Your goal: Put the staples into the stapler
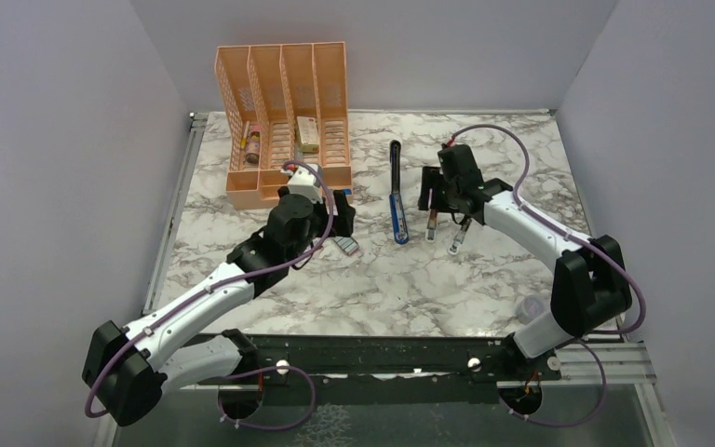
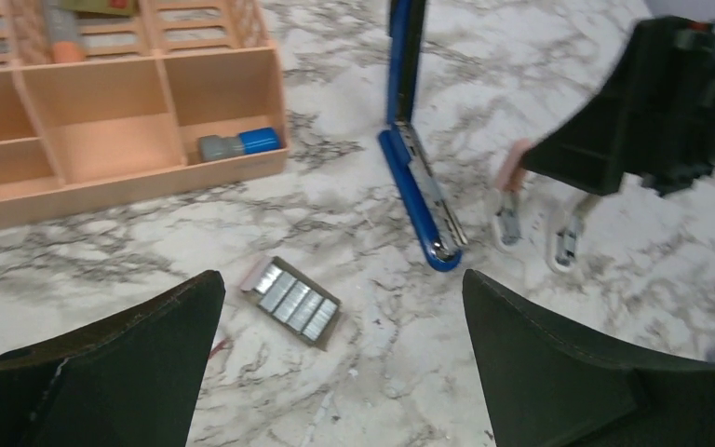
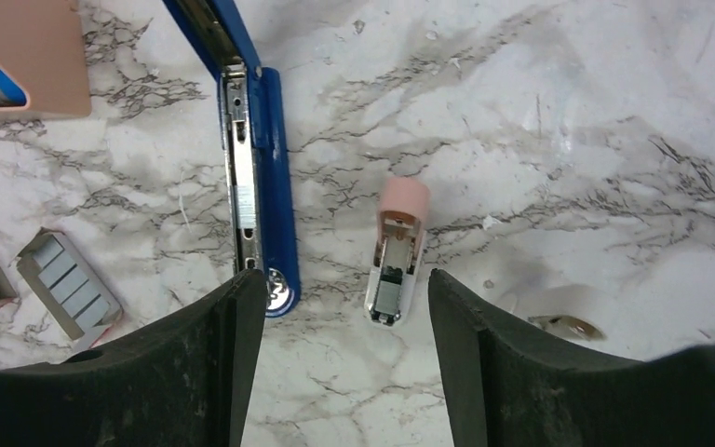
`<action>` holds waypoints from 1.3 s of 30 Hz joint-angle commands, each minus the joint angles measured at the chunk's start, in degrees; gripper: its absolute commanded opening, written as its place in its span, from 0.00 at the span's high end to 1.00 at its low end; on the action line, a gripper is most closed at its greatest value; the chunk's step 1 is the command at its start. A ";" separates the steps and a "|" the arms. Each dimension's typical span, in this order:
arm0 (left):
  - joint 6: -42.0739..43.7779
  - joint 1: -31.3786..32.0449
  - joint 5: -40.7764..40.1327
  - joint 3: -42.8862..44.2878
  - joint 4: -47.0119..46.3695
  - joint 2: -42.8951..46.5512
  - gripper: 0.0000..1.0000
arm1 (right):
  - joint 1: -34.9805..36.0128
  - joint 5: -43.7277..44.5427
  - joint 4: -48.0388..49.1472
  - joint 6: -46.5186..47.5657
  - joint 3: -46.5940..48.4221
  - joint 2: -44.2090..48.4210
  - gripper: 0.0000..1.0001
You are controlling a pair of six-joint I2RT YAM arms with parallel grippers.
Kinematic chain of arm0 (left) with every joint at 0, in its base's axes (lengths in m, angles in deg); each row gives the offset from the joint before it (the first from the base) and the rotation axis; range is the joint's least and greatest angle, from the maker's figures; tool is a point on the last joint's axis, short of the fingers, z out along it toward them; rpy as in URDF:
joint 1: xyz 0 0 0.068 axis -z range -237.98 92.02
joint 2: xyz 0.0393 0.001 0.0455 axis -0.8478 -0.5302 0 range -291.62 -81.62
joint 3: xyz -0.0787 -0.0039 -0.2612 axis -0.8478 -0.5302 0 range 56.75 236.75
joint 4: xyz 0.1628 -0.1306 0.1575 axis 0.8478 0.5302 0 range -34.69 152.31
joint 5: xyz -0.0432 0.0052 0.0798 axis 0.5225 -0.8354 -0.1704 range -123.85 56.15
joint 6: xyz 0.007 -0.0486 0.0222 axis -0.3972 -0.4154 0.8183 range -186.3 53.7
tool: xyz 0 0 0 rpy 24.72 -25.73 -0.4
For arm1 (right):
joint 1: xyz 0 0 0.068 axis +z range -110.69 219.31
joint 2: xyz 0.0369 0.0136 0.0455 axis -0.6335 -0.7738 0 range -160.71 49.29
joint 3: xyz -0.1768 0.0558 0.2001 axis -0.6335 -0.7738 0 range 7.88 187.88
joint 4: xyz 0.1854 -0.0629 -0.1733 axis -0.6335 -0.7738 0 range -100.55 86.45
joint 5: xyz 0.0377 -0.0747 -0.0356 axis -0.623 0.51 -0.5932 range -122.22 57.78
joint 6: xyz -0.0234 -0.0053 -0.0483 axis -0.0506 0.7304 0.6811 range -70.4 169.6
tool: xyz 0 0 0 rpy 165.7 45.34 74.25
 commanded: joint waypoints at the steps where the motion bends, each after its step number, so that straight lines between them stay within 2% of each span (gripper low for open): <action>1: 3.74 -0.22 17.57 -0.18 -7.83 -1.41 0.01 | 0.77 -5.09 1.78 4.58 3.96 -2.89 0.31; 6: 4.45 -0.19 17.87 0.10 -7.62 -2.53 0.01 | 2.82 -4.08 0.69 6.75 12.98 -8.50 0.29; 12: 4.41 -0.22 17.59 -0.01 -7.04 -3.04 0.01 | 3.59 -2.33 1.23 8.43 23.90 -16.90 0.23; 24: 4.00 -0.17 13.99 0.61 -5.31 -4.47 0.01 | 3.59 0.52 5.53 9.99 37.99 -29.67 0.21; 32: 3.75 -0.17 11.76 0.46 -4.93 -4.50 0.01 | 3.63 3.66 4.85 10.21 40.93 -33.18 0.36; 39: 3.00 -0.25 11.26 0.67 -4.61 -5.15 0.01 | 3.68 6.13 9.31 13.83 40.52 -33.68 0.48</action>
